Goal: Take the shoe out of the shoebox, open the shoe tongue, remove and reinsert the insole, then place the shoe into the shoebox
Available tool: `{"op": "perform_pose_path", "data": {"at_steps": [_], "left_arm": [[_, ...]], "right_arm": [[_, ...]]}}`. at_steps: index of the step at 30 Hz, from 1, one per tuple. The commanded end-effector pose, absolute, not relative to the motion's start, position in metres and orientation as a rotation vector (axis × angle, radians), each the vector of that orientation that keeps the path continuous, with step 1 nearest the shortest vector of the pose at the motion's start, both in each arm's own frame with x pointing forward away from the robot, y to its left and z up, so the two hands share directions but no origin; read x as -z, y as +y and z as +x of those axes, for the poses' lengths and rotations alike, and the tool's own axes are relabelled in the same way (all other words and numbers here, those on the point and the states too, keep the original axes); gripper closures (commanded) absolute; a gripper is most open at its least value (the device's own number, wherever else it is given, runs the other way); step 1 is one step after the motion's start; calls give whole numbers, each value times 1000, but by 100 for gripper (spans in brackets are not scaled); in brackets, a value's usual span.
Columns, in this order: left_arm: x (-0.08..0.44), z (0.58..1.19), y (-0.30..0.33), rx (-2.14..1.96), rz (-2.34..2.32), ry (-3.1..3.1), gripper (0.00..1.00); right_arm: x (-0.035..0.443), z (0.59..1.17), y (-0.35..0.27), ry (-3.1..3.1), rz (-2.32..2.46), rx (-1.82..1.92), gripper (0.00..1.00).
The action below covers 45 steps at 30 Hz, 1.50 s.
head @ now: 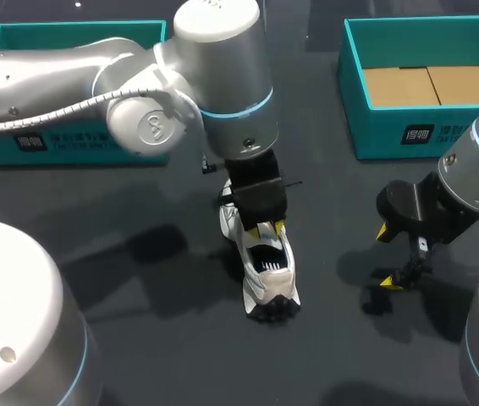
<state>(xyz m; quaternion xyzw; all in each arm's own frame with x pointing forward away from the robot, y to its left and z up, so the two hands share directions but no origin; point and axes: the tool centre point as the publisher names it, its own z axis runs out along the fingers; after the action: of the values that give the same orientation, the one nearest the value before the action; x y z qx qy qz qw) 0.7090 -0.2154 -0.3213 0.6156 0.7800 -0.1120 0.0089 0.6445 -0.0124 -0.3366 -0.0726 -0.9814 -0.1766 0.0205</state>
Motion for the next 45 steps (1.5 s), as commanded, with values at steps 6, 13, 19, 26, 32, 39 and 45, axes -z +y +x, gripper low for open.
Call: {"op": "perform_pose_path", "data": {"at_steps": [6,13,19,26,32,39,45], "left_arm": [[283,691,-200,383,1665,2639,0],[265,663,-191,437,1301,2839,0],[255,653,-186,379,1311,2789,0],[255,653,-186,379,1311,2789,0],[258,631,-186,319,1044,2946,0],[254,608,-187,254,672,3048,0],[265,598,-191,206,418,3084,0]], "right_arm": [[336,643,-13,-3046,-225,550,0],[336,643,-13,-3046,-225,550,0],[336,643,-13,-3046,-225,550,0],[336,643,-13,-3046,-225,550,0],[336,643,-13,-3046,-225,550,0],[336,643,-13,-3046,-225,550,0],[336,643,-13,-3046,-225,550,0]]}}
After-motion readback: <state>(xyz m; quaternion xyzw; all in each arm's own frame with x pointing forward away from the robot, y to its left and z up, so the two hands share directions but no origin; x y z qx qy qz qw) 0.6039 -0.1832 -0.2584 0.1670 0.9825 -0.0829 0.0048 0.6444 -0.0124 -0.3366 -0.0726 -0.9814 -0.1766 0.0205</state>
